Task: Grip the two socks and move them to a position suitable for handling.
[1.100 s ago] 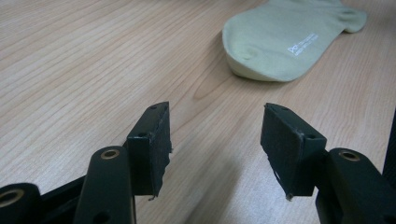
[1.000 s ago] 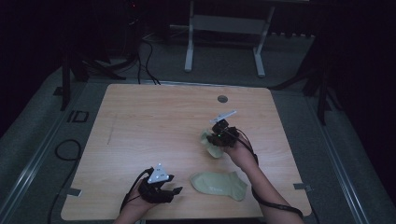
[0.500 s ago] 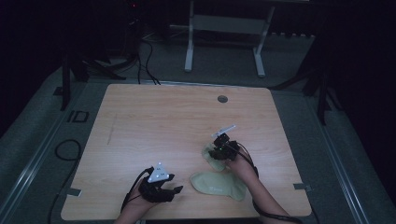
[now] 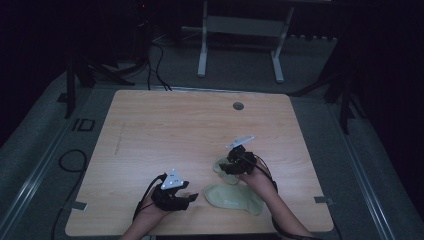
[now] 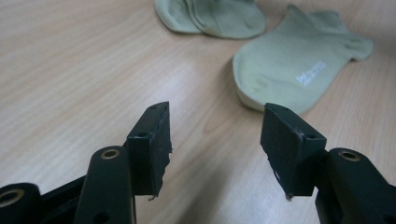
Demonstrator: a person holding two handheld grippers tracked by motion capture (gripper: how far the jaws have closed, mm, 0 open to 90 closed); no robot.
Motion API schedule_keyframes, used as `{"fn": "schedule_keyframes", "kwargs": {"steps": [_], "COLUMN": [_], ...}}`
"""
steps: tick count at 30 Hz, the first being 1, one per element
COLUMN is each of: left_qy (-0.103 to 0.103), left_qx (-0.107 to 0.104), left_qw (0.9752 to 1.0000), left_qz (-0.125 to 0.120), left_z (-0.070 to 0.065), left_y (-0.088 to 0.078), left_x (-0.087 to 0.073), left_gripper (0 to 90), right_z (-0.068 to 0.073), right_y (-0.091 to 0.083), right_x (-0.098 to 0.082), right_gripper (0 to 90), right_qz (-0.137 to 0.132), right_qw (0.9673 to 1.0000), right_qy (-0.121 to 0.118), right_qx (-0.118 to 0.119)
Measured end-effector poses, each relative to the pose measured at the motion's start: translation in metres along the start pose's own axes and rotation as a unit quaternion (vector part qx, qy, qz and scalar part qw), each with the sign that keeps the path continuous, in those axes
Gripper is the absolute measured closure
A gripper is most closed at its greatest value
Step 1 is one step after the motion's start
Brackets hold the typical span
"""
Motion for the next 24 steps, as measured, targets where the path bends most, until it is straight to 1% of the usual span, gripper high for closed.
{"fn": "schedule_keyframes", "kwargs": {"steps": [1, 2, 4, 7, 8, 10, 11, 12, 14, 15, 16, 19, 21, 23, 24], "left_qy": [-0.001, 0.000, -0.002, -0.005, -0.009, -0.009, -0.006, -0.004, 0.001, 0.003, 0.005, 0.009, 0.015, 0.024, 0.027], "left_qx": [0.000, 0.002, 0.003, 0.006, 0.006, 0.005, 0.005, 0.005, 0.006, 0.007, 0.008, 0.009, 0.014, 0.015, 0.015], "left_qw": [1.0000, 1.0000, 1.0000, 1.0000, 0.9999, 0.9999, 1.0000, 1.0000, 1.0000, 1.0000, 1.0000, 0.9999, 0.9998, 0.9996, 0.9995], "left_qz": [-0.002, -0.001, 0.000, -0.002, -0.002, -0.002, -0.002, -0.001, -0.001, -0.002, -0.003, 0.002, 0.004, 0.005, 0.005], "left_z": [0.000, 0.000, 0.002, 0.004, 0.006, 0.006, 0.007, 0.007, 0.007, 0.007, 0.007, 0.008, 0.009, 0.011, 0.011], "left_y": [0.000, 0.000, 0.001, 0.001, 0.001, 0.003, 0.004, 0.005, 0.007, 0.008, 0.009, 0.013, 0.015, 0.018, 0.020], "left_x": [0.000, 0.001, 0.001, 0.002, 0.005, 0.008, 0.010, 0.012, 0.016, 0.019, 0.021, 0.027, 0.033, 0.039, 0.043], "left_gripper": [42.5, 42.4, 42.4, 42.5, 42.4, 42.4, 42.4, 42.4, 42.4, 42.4, 42.4, 42.4, 42.9, 46.0, 52.6], "right_z": [0.004, 0.007, 0.013, 0.015, 0.021, 0.023, 0.023, 0.022, 0.020, 0.018, 0.017, 0.014, 0.012, 0.011, 0.009], "right_y": [0.001, 0.003, 0.008, 0.010, 0.015, 0.017, 0.017, 0.016, 0.014, 0.012, 0.010, 0.000, -0.007, -0.014, -0.017], "right_x": [-0.001, -0.003, -0.007, -0.008, -0.013, -0.016, -0.016, -0.016, -0.016, -0.016, -0.016, -0.014, -0.013, -0.012, -0.012], "right_gripper": [57.9, 59.6, 59.7, 59.8, 63.8, 70.2, 73.3, 77.6, 85.7, 86.0, 86.4, 87.0, 87.2, 87.5, 87.5], "right_qz": [0.001, 0.004, 0.009, 0.014, 0.020, 0.022, 0.020, 0.020, 0.016, 0.011, 0.008, -0.004, -0.012, -0.021, -0.026], "right_qw": [1.0000, 1.0000, 0.9998, 0.9996, 0.9990, 0.9984, 0.9984, 0.9985, 0.9991, 0.9995, 0.9996, 0.9997, 0.9997, 0.9996, 0.9994], "right_qy": [0.000, -0.005, -0.013, -0.018, -0.039, -0.051, -0.050, -0.047, -0.036, -0.028, -0.025, -0.021, -0.019, -0.016, -0.016], "right_qx": [0.004, 0.008, 0.014, 0.016, 0.008, -0.014, -0.021, -0.021, -0.014, -0.013, -0.013, -0.014, -0.011, -0.013, -0.015]}}
Point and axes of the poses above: each handheld gripper's, and its own axes: y roughly forward along the jaws, x roughly out of its top, z roughly to its left, the point moved 1 cm from there along y, roughly forward along the jaws, and after that the axes turned 6 degrees about -x, right-handed, at the moved point
